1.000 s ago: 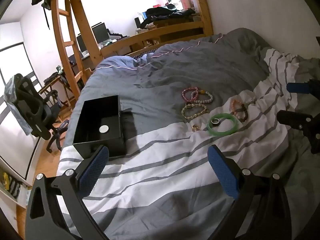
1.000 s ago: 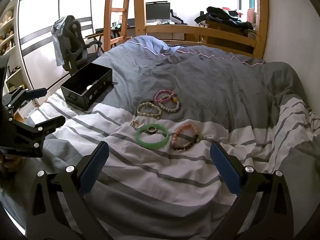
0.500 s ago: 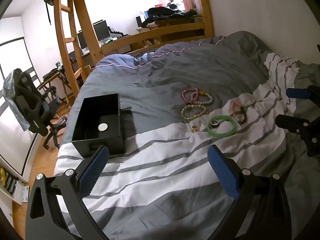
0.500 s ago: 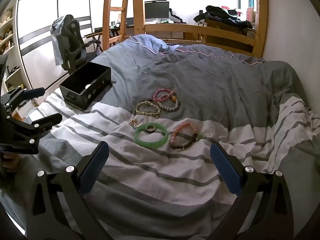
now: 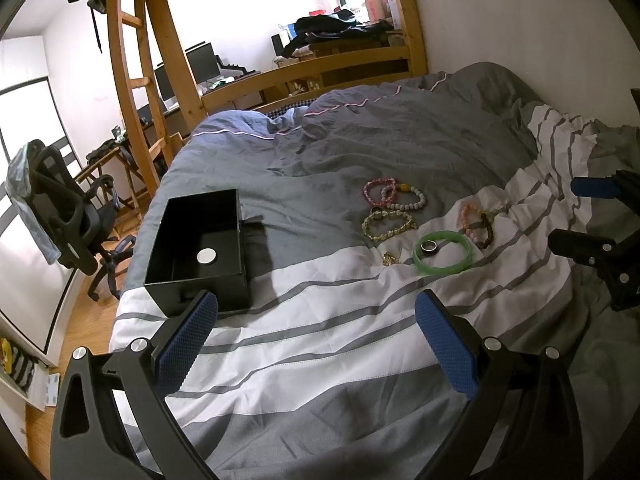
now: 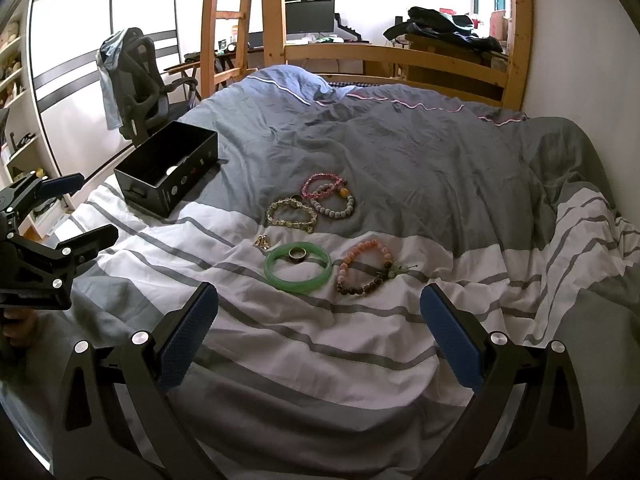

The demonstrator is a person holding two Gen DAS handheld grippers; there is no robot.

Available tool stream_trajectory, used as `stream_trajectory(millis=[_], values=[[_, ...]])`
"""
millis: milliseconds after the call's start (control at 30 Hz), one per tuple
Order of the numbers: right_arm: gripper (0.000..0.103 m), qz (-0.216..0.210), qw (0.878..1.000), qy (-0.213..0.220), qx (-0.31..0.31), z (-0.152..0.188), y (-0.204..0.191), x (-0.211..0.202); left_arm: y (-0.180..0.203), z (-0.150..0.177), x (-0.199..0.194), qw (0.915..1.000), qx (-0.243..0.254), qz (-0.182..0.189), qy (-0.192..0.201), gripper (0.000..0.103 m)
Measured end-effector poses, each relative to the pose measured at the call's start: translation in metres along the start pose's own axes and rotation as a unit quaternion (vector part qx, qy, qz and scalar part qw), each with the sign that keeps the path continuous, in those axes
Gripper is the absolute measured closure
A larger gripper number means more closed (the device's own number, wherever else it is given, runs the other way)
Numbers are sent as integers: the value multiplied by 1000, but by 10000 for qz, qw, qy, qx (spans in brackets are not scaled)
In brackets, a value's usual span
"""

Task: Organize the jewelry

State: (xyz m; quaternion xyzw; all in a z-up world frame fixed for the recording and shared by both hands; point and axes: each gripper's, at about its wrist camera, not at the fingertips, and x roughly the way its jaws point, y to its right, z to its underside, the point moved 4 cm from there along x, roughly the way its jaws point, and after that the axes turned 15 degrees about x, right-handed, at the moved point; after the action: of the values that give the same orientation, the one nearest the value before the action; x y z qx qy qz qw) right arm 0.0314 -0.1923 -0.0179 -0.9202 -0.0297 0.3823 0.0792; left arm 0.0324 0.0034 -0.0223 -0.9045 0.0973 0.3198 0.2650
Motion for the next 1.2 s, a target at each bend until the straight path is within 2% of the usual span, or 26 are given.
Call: stream_trajectory(millis=[1200], values=[[3,30,10000,-17,-25,1,-2,1,3,2,2,10000,51,-21,-34,5]])
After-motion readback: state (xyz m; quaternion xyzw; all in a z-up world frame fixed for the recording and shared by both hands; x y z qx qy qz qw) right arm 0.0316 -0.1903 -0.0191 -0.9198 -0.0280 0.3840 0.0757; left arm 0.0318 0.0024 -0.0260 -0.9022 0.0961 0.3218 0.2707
